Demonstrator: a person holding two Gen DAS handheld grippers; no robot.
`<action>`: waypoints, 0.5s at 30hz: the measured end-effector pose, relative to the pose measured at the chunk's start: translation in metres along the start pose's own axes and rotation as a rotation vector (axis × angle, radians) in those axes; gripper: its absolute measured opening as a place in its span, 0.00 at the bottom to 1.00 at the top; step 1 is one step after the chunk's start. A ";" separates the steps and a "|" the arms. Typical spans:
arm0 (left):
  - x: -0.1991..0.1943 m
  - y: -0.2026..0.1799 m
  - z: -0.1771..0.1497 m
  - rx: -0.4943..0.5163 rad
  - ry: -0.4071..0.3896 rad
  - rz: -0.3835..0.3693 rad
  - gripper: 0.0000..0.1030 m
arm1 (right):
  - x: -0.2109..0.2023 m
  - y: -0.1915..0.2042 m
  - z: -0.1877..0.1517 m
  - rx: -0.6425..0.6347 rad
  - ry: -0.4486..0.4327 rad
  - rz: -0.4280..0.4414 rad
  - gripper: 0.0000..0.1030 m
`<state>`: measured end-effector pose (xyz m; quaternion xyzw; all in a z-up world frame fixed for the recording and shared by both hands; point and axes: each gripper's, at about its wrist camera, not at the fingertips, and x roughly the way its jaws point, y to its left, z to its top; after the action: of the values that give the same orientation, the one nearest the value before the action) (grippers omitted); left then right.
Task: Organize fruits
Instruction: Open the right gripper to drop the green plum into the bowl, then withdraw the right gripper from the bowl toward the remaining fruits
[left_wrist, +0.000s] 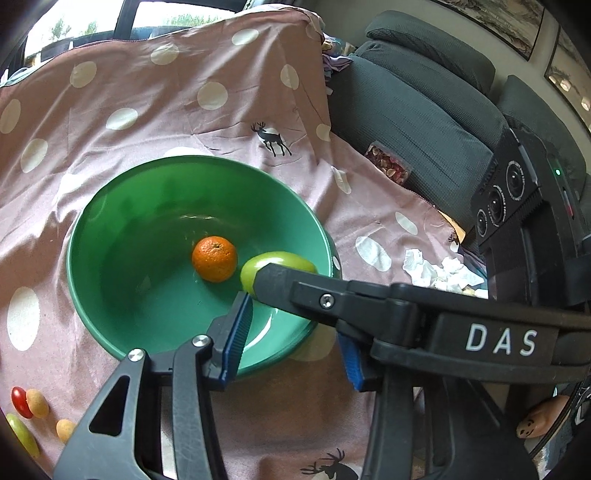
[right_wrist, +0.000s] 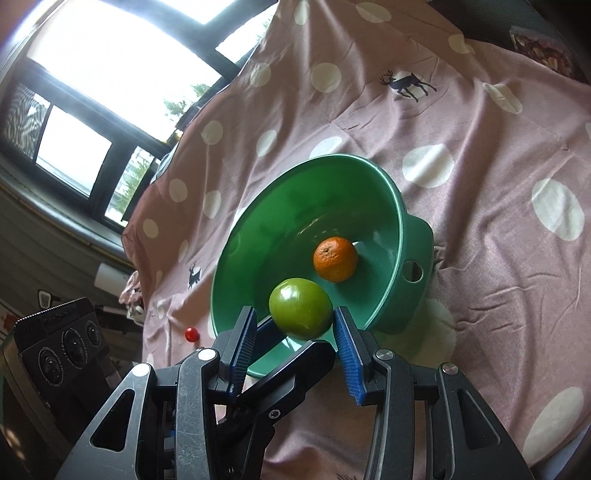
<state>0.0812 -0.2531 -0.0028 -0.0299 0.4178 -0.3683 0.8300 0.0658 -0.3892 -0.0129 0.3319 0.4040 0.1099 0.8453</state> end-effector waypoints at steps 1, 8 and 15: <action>0.000 0.000 0.000 -0.009 0.001 -0.004 0.43 | -0.001 0.000 0.000 0.003 -0.006 -0.002 0.45; -0.014 0.001 0.000 -0.033 -0.022 0.036 0.47 | -0.007 0.003 0.001 -0.011 -0.043 -0.053 0.49; -0.058 0.015 -0.008 -0.072 -0.099 0.096 0.66 | -0.019 0.013 0.001 -0.042 -0.101 -0.047 0.60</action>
<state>0.0625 -0.2040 0.0258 -0.0578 0.3901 -0.3108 0.8648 0.0554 -0.3888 0.0077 0.3096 0.3663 0.0814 0.8737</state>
